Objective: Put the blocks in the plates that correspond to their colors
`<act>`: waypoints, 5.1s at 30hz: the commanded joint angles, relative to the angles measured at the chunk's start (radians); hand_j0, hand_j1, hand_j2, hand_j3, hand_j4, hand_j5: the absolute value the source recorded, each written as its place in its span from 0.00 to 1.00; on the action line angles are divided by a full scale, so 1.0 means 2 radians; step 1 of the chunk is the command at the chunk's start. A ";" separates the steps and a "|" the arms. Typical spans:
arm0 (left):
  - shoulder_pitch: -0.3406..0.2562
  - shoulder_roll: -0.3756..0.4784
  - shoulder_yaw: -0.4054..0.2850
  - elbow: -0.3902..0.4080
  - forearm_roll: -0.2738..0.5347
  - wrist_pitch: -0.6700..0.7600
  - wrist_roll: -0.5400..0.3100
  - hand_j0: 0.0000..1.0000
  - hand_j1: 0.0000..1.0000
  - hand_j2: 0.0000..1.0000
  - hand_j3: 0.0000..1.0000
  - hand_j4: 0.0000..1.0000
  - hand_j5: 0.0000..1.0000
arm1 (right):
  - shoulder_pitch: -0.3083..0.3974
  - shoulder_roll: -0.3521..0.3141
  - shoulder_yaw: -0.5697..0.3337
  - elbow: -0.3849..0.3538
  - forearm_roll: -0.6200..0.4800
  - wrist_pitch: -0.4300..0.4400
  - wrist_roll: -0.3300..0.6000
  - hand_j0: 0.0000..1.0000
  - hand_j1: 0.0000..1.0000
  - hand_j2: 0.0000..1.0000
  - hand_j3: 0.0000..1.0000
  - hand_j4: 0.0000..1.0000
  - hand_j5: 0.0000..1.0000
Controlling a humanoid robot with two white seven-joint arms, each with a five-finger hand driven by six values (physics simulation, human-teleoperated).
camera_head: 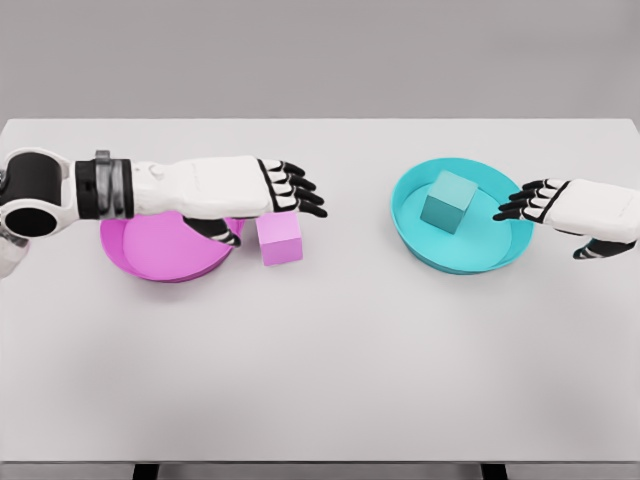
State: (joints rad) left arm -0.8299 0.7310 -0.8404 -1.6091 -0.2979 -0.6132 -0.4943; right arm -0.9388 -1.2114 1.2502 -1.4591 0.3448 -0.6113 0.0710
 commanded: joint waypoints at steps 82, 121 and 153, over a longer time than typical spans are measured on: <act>-0.006 -0.113 -0.032 0.156 -0.162 0.001 0.003 0.99 0.99 0.99 0.99 0.99 0.99 | 0.015 0.036 -0.033 0.001 -0.005 0.000 0.000 1.00 1.00 1.00 1.00 1.00 1.00; -0.048 -0.078 -0.030 0.160 -0.083 0.001 -0.001 0.54 0.54 0.54 0.54 0.54 0.54 | 0.015 0.034 -0.033 -0.001 -0.006 0.000 0.000 1.00 1.00 1.00 1.00 1.00 1.00; -0.035 0.045 0.054 0.360 0.010 0.001 0.003 1.00 1.00 1.00 1.00 1.00 1.00 | 0.015 0.034 -0.033 -0.001 -0.006 0.000 0.000 1.00 1.00 1.00 1.00 1.00 1.00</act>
State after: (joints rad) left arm -0.8974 0.8176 -0.7481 -0.9380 -0.2894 -0.6132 -0.4903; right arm -0.9081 -1.1422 1.1857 -1.4602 0.3389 -0.6113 0.0698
